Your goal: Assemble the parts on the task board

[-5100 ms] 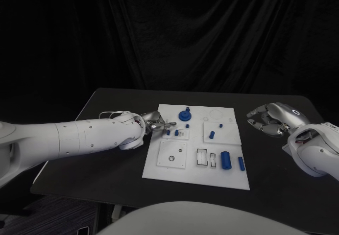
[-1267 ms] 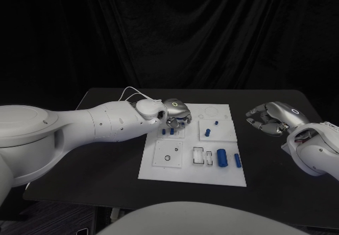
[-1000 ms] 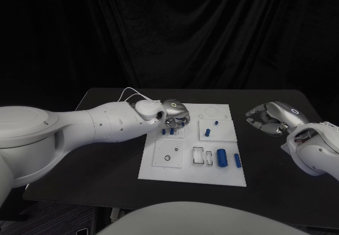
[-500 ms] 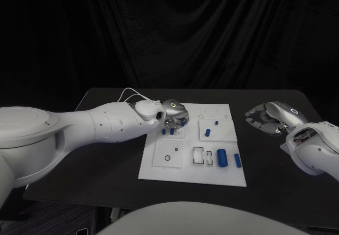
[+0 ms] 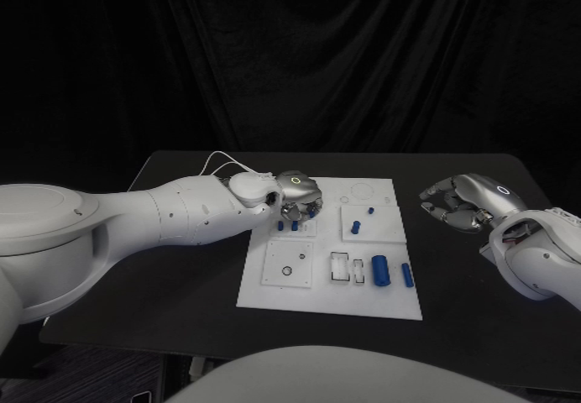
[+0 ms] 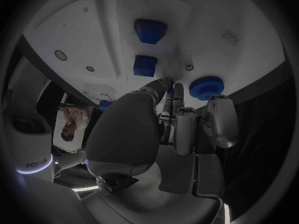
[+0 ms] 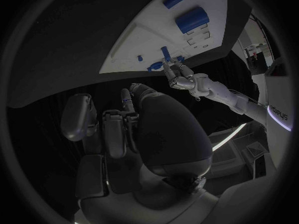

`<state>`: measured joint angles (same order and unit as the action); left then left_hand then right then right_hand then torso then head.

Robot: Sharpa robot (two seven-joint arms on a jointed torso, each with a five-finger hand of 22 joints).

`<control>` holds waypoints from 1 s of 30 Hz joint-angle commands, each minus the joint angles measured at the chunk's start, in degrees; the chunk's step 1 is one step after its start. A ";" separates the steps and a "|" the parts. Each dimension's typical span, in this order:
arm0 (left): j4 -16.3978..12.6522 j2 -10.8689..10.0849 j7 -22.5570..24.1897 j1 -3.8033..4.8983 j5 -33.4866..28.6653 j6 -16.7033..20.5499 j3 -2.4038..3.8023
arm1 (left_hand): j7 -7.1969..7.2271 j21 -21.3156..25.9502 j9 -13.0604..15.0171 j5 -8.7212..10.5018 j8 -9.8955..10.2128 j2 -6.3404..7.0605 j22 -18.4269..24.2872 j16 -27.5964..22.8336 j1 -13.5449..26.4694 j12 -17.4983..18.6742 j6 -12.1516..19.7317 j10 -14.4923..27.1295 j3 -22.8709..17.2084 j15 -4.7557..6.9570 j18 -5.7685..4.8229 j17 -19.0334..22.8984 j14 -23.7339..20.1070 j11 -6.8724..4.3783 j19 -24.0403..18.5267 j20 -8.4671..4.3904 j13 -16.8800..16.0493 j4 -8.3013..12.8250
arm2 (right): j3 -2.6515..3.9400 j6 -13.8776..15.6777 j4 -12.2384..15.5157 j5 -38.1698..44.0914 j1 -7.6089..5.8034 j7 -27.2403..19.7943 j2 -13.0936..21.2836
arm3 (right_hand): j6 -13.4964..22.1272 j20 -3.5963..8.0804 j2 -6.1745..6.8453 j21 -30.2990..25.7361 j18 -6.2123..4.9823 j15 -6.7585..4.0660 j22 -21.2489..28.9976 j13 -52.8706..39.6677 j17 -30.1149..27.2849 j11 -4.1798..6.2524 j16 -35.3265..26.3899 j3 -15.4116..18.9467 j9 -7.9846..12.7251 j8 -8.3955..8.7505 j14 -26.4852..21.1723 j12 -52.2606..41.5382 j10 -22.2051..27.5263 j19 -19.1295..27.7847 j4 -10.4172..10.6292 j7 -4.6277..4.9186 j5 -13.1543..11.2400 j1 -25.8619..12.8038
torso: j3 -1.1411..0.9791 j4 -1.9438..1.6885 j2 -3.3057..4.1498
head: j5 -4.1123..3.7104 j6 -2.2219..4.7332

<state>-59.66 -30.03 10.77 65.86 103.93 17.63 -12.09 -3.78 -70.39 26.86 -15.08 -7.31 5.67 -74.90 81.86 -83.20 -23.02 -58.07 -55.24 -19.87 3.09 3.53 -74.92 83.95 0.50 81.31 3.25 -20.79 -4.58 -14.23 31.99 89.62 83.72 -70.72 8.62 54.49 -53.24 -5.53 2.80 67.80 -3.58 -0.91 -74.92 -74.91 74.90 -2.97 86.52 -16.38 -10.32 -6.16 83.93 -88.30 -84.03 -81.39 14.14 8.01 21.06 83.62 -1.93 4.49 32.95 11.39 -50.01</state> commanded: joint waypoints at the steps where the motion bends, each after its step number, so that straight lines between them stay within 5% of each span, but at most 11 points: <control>1: -0.15 -0.05 2.07 -0.15 0.05 2.78 0.03 | 0.01 0.17 0.18 0.18 -0.42 -0.84 -9.58 -0.38 -0.06 0.12 -0.77 -0.84 -0.03 0.45 0.65 0.24 0.37 0.04 0.00 -0.29 0.15 0.24 | 0.03 -0.06 0.01 0.20 0.12 0.69 -0.01 | -0.36 0.34 0.47 -0.22 -1.16 0.00 -8.70 -10.27 10.31 -0.19 -0.38 -0.42 0.09 0.23 4.33 0.20 -2.36 -0.09 0.02 -0.10 0.30 -0.05 | 0.01 0.03 -0.01 | 0.09 0.01; 11: -1.74 -2.08 1.43 -0.20 0.05 5.91 0.04 | 0.29 -0.37 0.67 -0.16 -0.96 -1.18 -9.75 -1.18 0.86 1.71 -2.75 -3.24 0.12 0.62 0.52 1.59 0.20 -0.32 0.33 -0.36 1.16 0.47 | 0.03 -0.05 0.04 0.20 0.12 0.77 0.11 | -0.36 0.34 0.47 -0.22 -1.16 0.00 -8.70 -10.27 10.31 -0.19 -0.38 -0.42 0.09 0.23 4.33 0.20 -2.36 -0.09 0.02 -0.10 0.30 -0.05 | -0.05 0.05 -0.03 | -0.16 0.01; 19: -6.49 -6.95 0.07 0.60 0.05 9.00 0.53 | 0.49 -1.55 0.91 0.27 -0.76 -0.81 -10.08 -1.62 1.93 4.34 -3.60 -5.13 -0.09 0.83 0.28 2.33 0.59 -0.41 1.08 -0.55 2.72 0.64 | 0.03 -0.17 0.00 0.20 0.15 0.87 0.39 | -0.36 0.34 0.47 -0.22 -1.16 0.00 -8.70 -10.27 10.31 -0.19 -0.38 -0.42 0.09 0.23 4.33 0.20 -2.36 -0.09 0.02 -0.10 0.30 -0.05 | -0.01 0.03 -0.09 | -0.44 0.01; 23: -8.02 -9.53 0.15 1.68 0.04 8.31 0.65 | 0.64 -1.18 0.82 0.41 -0.31 -0.56 -9.99 -1.97 2.11 6.05 -3.47 -5.27 -0.58 0.81 0.33 2.80 0.58 -0.49 0.97 -0.56 3.63 0.81 | 0.03 -0.25 -0.03 0.20 0.16 0.99 0.44 | -0.35 0.34 0.48 -0.28 -1.17 0.00 -8.69 -10.23 10.26 -0.19 -0.42 -0.43 0.09 0.24 4.32 0.21 -2.33 -0.08 0.03 -0.10 0.29 -0.06 | 0.01 -0.02 -0.06 | -0.15 0.01; 30: -8.67 -11.45 0.29 2.22 -5.29 5.16 0.39 | 0.29 -1.10 0.65 0.44 0.36 -0.31 -10.00 -2.13 2.08 7.76 -3.11 -5.68 -1.10 0.73 0.32 3.00 0.63 -0.11 0.99 -0.56 4.56 0.91 | 0.03 -0.46 -0.15 0.20 0.19 1.06 0.50 | -0.35 0.35 0.49 -0.33 -1.18 -0.01 -8.68 -10.19 10.22 -0.19 -0.45 -0.43 0.10 0.25 4.30 0.23 -2.31 -0.06 0.03 -0.10 0.29 -0.07 | 0.07 -0.17 0.00 | 0.08 0.01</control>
<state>-68.07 -41.58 10.86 67.88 102.68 24.24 -11.71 -3.85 -71.77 26.94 -14.42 -7.20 5.10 -74.93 79.87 -81.38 -15.44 -60.61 -60.74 -20.58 3.49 3.53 -71.91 83.94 0.35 82.16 2.86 -16.31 -3.55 -14.24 31.81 89.50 83.72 -70.68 8.74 54.91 -53.24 -5.53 2.80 67.82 -3.57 -0.91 -74.90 -74.94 74.90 -2.97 86.31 -16.38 -10.27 -6.16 83.93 -88.30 -84.03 -81.39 14.14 8.01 21.05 83.62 -1.90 4.44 32.91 11.47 -50.01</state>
